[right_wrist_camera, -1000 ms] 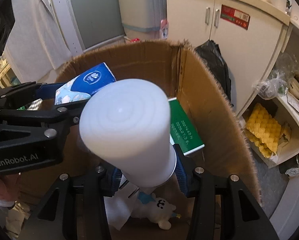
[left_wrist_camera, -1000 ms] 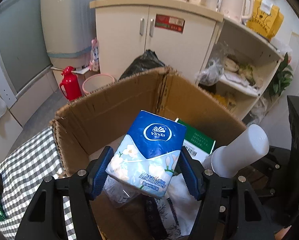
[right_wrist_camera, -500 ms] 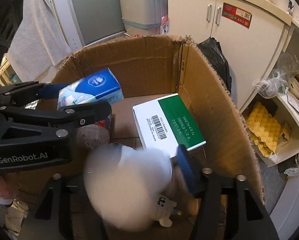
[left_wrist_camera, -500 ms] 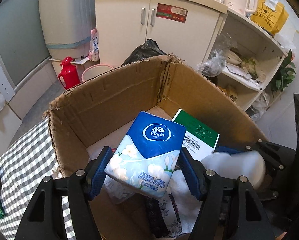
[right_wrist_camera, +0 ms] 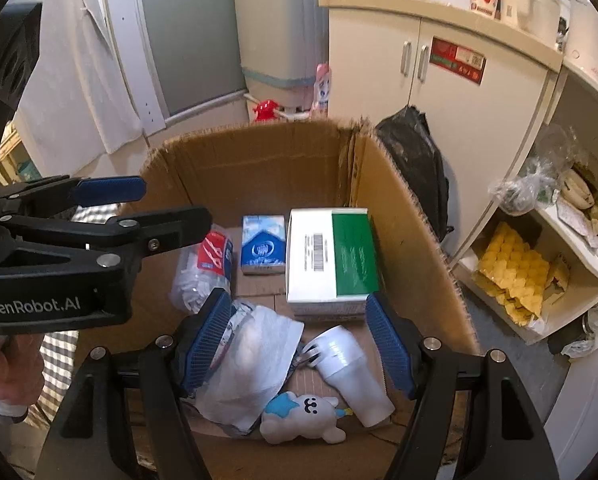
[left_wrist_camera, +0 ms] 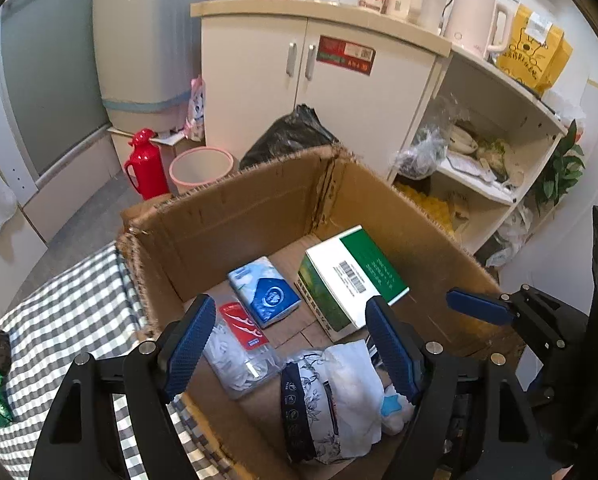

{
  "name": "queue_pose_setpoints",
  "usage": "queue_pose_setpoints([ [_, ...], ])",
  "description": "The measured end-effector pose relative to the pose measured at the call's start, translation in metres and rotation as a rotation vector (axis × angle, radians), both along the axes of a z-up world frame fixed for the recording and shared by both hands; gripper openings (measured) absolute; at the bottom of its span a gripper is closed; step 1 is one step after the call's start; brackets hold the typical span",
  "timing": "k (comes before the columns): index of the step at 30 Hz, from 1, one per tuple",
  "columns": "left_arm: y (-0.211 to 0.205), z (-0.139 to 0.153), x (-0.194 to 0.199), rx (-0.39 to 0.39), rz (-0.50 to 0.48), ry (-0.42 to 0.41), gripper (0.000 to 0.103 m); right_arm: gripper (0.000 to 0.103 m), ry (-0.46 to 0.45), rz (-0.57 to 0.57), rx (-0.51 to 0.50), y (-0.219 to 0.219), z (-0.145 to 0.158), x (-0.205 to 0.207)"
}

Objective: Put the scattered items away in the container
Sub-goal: 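Lower the tissue pack into the box with the left tool while the right tool releases the white cylinder, then move both tools back from the box to the table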

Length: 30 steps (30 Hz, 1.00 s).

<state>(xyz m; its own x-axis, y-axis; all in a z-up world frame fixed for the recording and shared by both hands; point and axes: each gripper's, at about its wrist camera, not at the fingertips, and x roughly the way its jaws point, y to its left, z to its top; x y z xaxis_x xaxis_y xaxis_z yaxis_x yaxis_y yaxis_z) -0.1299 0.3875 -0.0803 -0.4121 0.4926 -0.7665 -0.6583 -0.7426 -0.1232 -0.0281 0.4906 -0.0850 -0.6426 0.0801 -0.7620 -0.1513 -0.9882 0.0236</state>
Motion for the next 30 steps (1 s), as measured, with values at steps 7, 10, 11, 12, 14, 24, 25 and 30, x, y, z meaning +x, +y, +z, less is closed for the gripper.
queue_pose_setpoints([
  [7, -0.029, 0.028, 0.006, 0.065, 0.064, 0.044, 0.081, 0.071, 0.122, -0.02, 0.021, -0.012, 0.035, 0.018],
  [10, -0.04, 0.04, 0.011, 0.085, 0.081, 0.066, 0.081, 0.072, 0.151, -0.021, 0.031, -0.018, 0.046, 0.023],
  [11, -0.045, 0.045, 0.013, 0.091, 0.087, 0.074, 0.081, 0.072, 0.16, -0.021, 0.034, -0.02, 0.049, 0.024],
  [12, -0.05, 0.049, 0.016, 0.096, 0.093, 0.084, 0.081, 0.073, 0.169, -0.021, 0.037, -0.022, 0.052, 0.026],
  [14, -0.057, 0.057, 0.021, 0.105, 0.104, 0.099, 0.081, 0.073, 0.187, -0.018, 0.043, -0.028, 0.059, 0.029],
  [24, -0.104, 0.092, 0.045, 0.145, 0.167, 0.185, 0.081, 0.074, 0.315, 0.004, 0.056, -0.062, 0.097, 0.051],
  [25, -0.109, 0.095, 0.047, 0.149, 0.176, 0.192, 0.081, 0.074, 0.328, 0.007, 0.058, -0.067, 0.101, 0.053],
  [30, -0.138, 0.111, 0.056, 0.169, 0.22, 0.231, 0.081, 0.081, 0.377, 0.029, 0.076, -0.091, 0.118, 0.059],
])
